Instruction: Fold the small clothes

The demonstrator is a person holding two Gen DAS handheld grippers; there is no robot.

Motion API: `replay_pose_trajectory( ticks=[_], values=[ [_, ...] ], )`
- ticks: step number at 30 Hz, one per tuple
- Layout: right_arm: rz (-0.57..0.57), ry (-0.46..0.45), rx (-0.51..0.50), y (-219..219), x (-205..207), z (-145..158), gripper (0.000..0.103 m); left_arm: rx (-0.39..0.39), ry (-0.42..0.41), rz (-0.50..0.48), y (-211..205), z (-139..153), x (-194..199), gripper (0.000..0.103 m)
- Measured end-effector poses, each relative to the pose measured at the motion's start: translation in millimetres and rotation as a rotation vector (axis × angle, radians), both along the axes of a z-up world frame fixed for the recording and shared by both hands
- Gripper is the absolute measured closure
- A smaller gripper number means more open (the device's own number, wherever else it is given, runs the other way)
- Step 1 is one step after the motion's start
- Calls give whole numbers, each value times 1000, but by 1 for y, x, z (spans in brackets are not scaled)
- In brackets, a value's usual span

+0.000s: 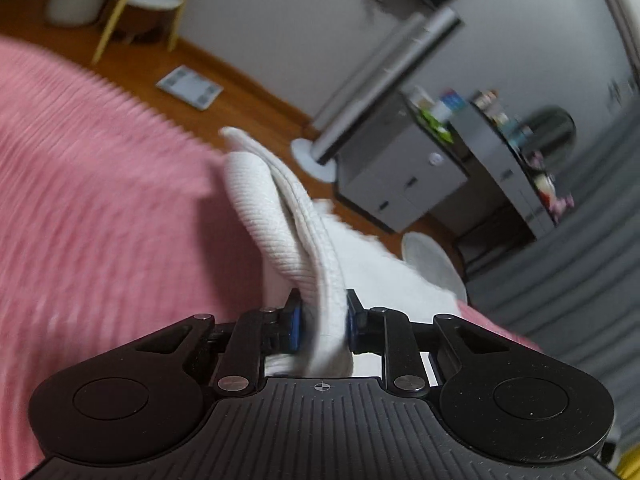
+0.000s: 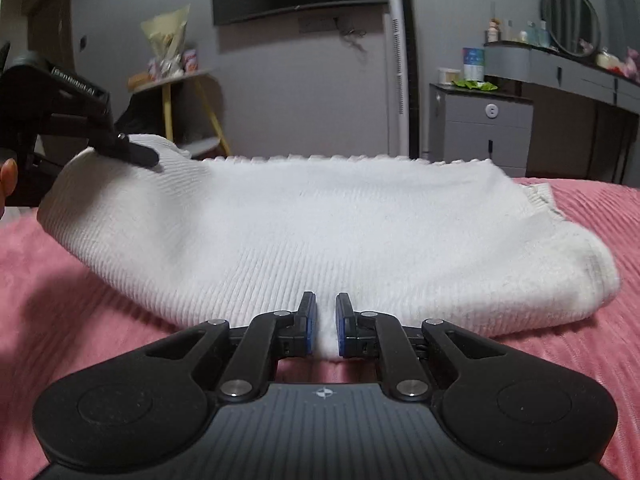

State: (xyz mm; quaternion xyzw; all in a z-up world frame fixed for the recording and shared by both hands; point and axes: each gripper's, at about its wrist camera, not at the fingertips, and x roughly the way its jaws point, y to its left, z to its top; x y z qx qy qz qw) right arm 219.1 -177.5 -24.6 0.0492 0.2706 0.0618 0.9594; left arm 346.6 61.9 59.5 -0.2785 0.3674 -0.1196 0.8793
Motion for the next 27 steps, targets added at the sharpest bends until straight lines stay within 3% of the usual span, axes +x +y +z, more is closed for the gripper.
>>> replay_pose_trajectory(
  ticks=[5,7,9,11,13,15,16,22,25,27],
  values=[
    [-125,-57,88,-33,-4,11,93,148,-42,-128,-82,13,2,78],
    [-153,-65,115,-46,-5,10,93,184,-33,-169,-110,2,1,75],
    [-169,-57,144,-55,-5,6,93,191,1,-203,-130,-13,3,64],
    [-174,-45,185,-64,-2,2,93,205,17,-210,-138,-24,0,63],
    [-170,-31,222,-71,-1,-2,93,190,-27,-200,-133,-20,-18,53],
    [-167,-30,254,-76,1,-2,93,120,-67,-162,-116,-14,-43,36],
    [-169,-29,275,-80,2,-2,93,109,-77,-124,-110,-12,-56,34],
    [-162,27,475,-100,11,-2,91,246,-36,45,-68,-44,-114,30],
    [-138,65,590,-108,17,0,77,245,-1,65,-58,-64,-118,30],
    [-111,96,622,-111,25,4,68,290,-4,61,-59,-68,-111,30]
  ],
)
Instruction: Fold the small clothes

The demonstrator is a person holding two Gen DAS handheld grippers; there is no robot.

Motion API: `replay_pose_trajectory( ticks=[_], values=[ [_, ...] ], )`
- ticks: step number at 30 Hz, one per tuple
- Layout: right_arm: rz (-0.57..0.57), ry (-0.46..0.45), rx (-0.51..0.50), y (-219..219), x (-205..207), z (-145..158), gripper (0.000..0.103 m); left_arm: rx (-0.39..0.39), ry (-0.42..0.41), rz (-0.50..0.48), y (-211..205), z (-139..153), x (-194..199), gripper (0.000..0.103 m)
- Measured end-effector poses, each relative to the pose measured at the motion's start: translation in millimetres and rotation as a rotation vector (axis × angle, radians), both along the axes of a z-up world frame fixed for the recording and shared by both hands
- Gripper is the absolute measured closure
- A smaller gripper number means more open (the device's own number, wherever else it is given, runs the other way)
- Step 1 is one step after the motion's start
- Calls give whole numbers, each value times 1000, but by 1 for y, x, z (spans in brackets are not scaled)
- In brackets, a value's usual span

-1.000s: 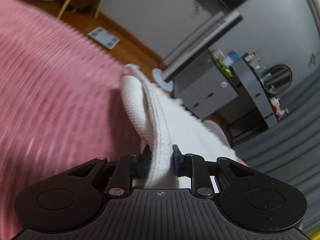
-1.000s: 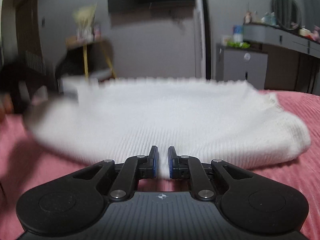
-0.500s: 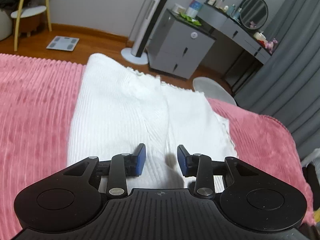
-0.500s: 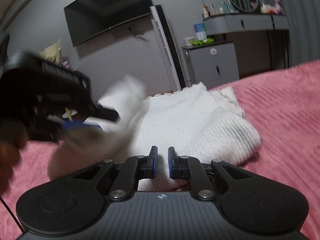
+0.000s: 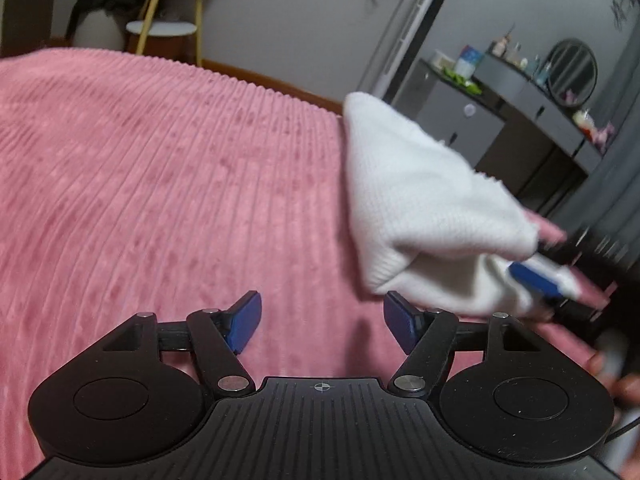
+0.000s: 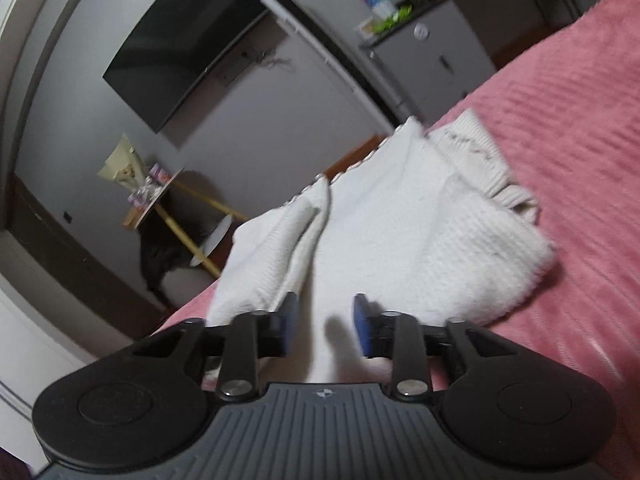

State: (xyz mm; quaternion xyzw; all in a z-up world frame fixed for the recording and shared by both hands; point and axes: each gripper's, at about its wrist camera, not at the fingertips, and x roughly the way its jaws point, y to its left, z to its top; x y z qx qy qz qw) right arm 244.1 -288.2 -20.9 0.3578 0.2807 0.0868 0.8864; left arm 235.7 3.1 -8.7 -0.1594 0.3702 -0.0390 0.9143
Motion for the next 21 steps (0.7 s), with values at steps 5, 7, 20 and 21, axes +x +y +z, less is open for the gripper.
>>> replay_pose_trajectory(
  ticks=[5,7,20,21],
  values=[
    [115,57,57,4,41,12,39,-4,-39,5,8,-9,8,25],
    [163,108,43,11,66,13,39,10,-47,0,5,-11,6,25],
    [181,-119,-674,67,58,69,89,10,-75,-41,-11,-9,-9,24],
    [154,-146,-753,66,52,71,89,10,-75,-51,-12,-9,-8,24]
  ],
)
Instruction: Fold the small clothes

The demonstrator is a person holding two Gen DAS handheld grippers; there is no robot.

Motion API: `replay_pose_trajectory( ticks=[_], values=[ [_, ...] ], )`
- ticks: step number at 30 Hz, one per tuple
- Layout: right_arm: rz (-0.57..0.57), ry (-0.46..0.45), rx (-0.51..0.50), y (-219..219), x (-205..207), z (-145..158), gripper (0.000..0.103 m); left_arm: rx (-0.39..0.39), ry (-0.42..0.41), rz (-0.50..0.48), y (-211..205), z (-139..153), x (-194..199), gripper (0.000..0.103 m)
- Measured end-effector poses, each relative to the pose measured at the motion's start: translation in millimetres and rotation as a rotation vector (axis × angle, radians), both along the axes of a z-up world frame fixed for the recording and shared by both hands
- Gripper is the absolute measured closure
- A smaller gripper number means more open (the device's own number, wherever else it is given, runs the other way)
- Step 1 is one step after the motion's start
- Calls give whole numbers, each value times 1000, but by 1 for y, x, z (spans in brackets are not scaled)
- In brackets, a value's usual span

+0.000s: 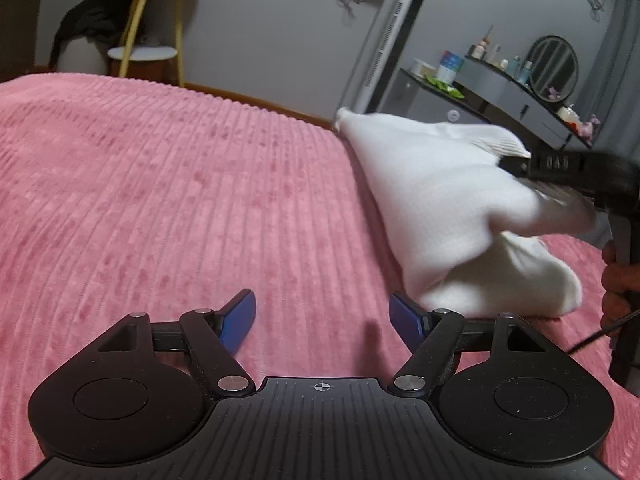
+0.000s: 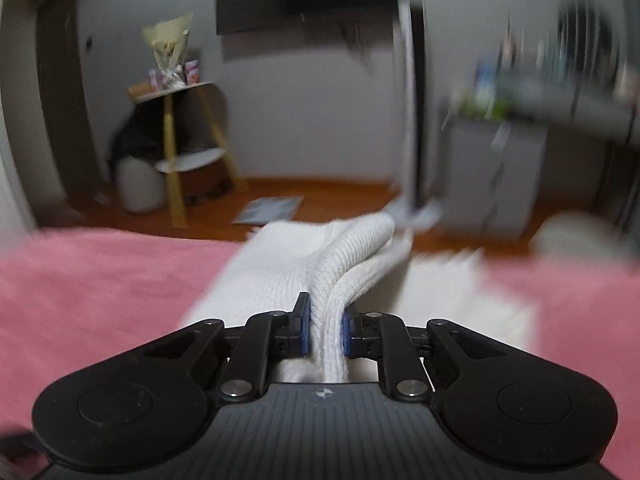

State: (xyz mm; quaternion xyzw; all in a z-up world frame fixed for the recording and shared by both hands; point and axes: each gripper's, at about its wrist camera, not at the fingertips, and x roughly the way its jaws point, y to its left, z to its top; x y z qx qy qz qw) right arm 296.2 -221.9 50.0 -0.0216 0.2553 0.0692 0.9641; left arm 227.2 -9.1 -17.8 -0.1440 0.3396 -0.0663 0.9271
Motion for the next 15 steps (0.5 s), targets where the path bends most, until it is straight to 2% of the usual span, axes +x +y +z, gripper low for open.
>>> replay_pose_trajectory(
  ticks=[3,5,7,9,11,12,13,15],
  values=[
    [-62,-24,-147,-14,-3,-10,89,-6,-1,-39,-9,5,1,25],
    [-95,24,-144,-26,1,-24,88,-35,-12,-84,-16,10,5,25],
    [-99,86,-74,-41,4,-38,86,-22,-21,-133,-26,12,10,25],
    [-132,94,27,-58,2,-36,80,42,-23,-192,-40,10,17,24],
    [-137,129,235,-81,-6,-33,68,98,-7,-230,-52,5,25,25],
    [-115,162,332,-91,-7,-33,67,107,-2,-234,-55,3,28,26],
    [-98,191,407,-100,-7,-32,66,107,-3,-240,-58,2,31,26],
    [-71,236,496,-112,-7,-35,65,116,-5,-239,-66,1,37,26]
  ],
)
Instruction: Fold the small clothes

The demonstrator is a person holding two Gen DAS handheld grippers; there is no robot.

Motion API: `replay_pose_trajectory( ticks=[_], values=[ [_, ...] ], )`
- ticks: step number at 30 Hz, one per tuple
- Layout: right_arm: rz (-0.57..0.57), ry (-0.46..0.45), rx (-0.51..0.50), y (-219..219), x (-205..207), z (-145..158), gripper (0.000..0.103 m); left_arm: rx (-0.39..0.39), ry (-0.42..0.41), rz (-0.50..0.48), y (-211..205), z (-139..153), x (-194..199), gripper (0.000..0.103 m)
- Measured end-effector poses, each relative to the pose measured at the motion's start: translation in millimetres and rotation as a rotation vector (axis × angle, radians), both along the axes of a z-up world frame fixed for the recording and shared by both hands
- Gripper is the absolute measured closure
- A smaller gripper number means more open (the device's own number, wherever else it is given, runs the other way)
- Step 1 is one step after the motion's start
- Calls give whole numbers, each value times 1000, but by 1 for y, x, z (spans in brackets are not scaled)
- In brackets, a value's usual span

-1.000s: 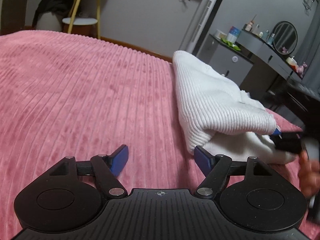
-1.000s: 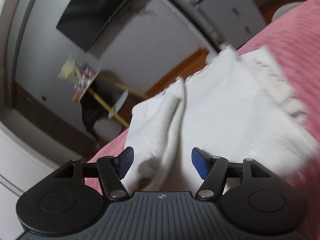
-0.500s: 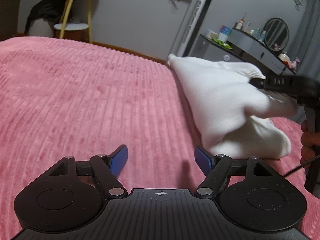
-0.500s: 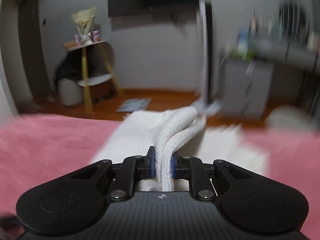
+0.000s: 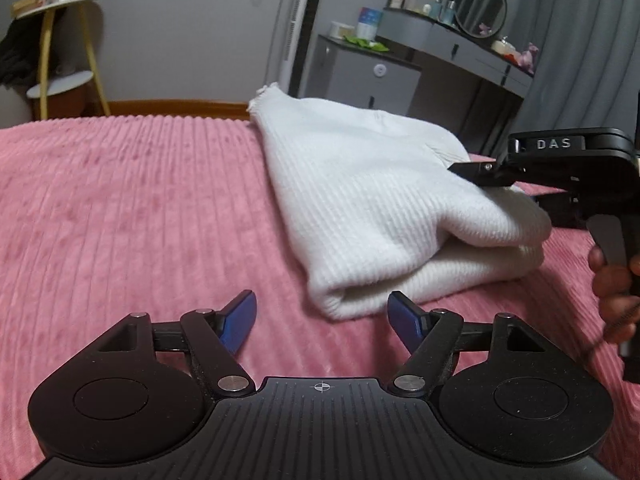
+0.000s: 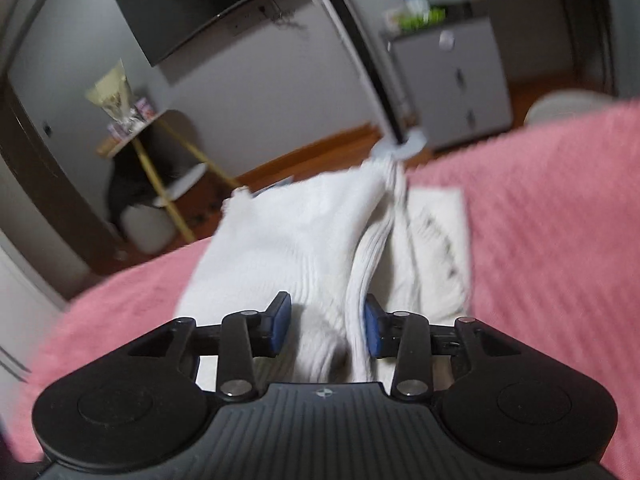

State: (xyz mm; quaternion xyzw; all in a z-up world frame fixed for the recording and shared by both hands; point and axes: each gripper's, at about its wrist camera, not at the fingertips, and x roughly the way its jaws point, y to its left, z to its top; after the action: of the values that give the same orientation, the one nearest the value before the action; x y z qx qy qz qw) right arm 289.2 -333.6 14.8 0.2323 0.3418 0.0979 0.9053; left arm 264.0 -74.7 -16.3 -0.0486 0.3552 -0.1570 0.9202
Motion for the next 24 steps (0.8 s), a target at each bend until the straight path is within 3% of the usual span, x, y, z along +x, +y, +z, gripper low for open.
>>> replay_pose_trajectory(
  ticks=[3,5,7,9,13,16,18,21,24],
  values=[
    [25,62,93,-3,6,-6,64,12,-2,-2,-12,1,4,27],
    [36,67,82,1,11,-3,83,4,10,2,-14,3,9,29],
    [31,1,-95,13,5,11,87,-4,28,18,-14,6,11,30],
    [-8,-121,-279,26,-12,24,87,-10,27,6,-12,12,9,30],
    [-108,-209,-464,30,-26,18,88,-9,4,-22,-8,22,4,29],
    [-85,-142,-473,24,-24,-12,87,-37,23,-25,-5,24,9,29],
    [-70,-144,-518,23,-24,-27,85,-59,55,-18,-1,25,15,29],
    [-107,-110,-498,19,-22,-11,66,-139,83,-8,12,33,18,28],
    [-140,-131,-376,4,-43,10,64,-241,98,5,23,38,20,25]
  ],
)
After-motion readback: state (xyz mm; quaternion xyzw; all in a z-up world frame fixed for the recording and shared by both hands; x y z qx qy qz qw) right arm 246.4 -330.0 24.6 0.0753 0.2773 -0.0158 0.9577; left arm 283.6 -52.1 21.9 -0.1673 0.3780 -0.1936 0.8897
